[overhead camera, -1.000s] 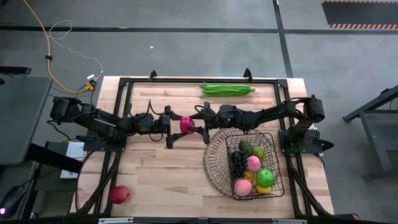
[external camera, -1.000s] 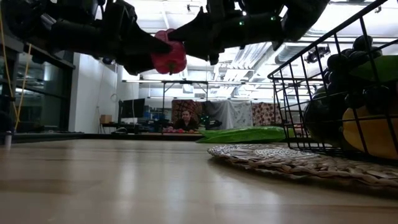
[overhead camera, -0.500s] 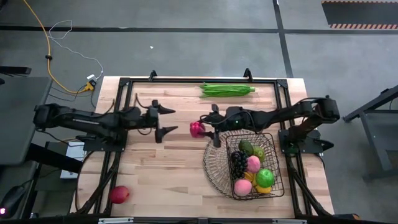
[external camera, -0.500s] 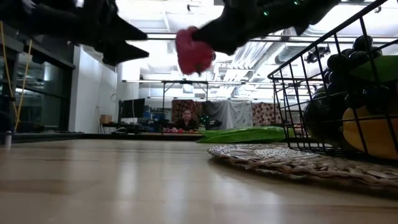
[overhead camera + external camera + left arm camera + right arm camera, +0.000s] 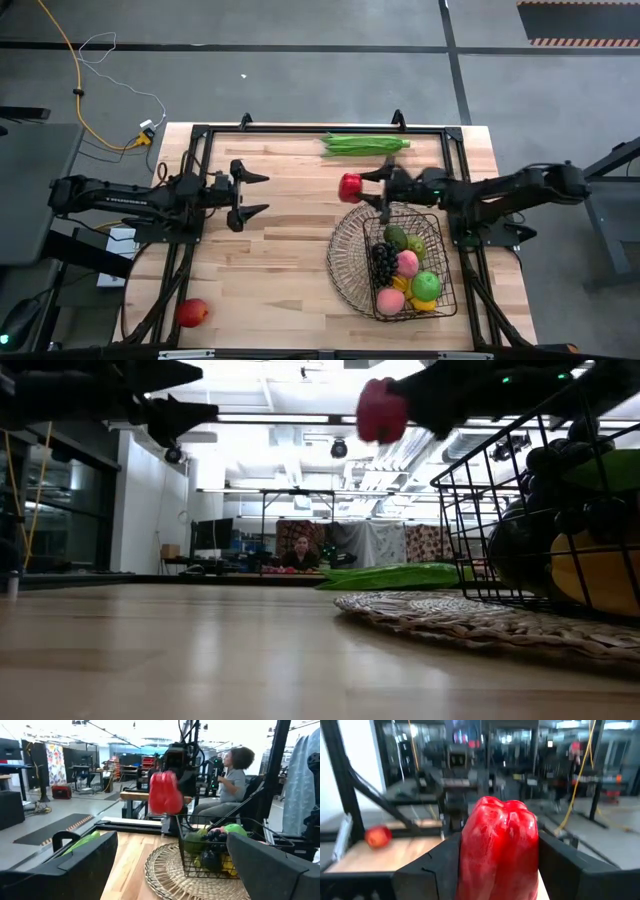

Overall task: Build produce basket
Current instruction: Put the bell pepper into the wire basket

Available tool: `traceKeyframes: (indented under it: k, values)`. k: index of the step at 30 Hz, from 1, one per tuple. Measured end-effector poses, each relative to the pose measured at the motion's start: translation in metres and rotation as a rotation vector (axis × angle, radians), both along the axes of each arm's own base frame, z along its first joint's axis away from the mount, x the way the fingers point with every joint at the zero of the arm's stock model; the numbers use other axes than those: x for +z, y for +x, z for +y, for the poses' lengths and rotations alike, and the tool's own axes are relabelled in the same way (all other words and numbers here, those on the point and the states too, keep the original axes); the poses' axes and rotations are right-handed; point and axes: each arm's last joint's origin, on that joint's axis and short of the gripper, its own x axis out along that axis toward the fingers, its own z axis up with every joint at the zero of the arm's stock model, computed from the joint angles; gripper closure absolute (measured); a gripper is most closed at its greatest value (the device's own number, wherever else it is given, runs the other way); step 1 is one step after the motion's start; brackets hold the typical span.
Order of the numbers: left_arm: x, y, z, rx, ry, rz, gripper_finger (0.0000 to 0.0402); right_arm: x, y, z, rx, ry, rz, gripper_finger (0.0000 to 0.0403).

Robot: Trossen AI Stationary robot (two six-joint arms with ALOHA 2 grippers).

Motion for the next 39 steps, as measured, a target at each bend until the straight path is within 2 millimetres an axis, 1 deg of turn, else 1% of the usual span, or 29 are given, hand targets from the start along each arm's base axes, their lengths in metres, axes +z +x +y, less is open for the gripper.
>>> traceKeyframes:
  k: [2,5,15,17,19,23,27,30,31,34,39]
  values:
    - [0.000,0.000,0.000,0.000,0.000,-0.003,0.0039,0.001,-0.009,0.002,0.008,-0.001,-0.029,0.0191]
    - [0.001,0.001,0.000,-0.001,0.000,-0.008,0.0039,0.002,-0.014,0.004,0.017,0.001,-0.035,0.0191]
    - [0.000,0.001,0.000,0.002,-0.008,-0.008,0.0039,0.001,-0.014,0.004,0.017,0.001,-0.036,0.0190]
    - [0.000,0.001,0.000,0.003,-0.008,-0.008,0.0039,0.001,-0.014,0.004,0.033,0.034,-0.039,0.0190]
    - [0.000,0.001,0.000,0.002,-0.008,-0.008,0.0039,0.002,-0.015,0.006,0.120,0.096,-0.036,0.0190]
    - [0.000,0.001,0.000,0.003,-0.008,-0.008,0.0039,0.005,-0.023,0.014,0.381,0.185,0.009,0.0189]
    - [0.000,0.001,0.000,0.003,-0.008,-0.008,0.0039,0.013,-0.038,0.021,0.455,0.232,0.029,0.0189]
    - [0.000,0.001,0.000,0.007,-0.009,-0.008,0.0039,0.023,-0.051,0.030,0.487,0.316,0.125,0.0189]
    - [0.000,0.001,0.000,0.008,-0.009,-0.008,0.0039,0.027,-0.055,0.034,0.471,0.353,0.176,0.0189]
    - [0.000,0.000,0.001,0.014,-0.011,-0.008,0.0039,0.036,-0.068,0.045,0.354,0.473,0.392,0.0189]
    - [0.000,0.000,0.001,0.014,-0.013,-0.008,0.0039,0.061,-0.090,0.065,0.191,0.704,0.703,0.0189]
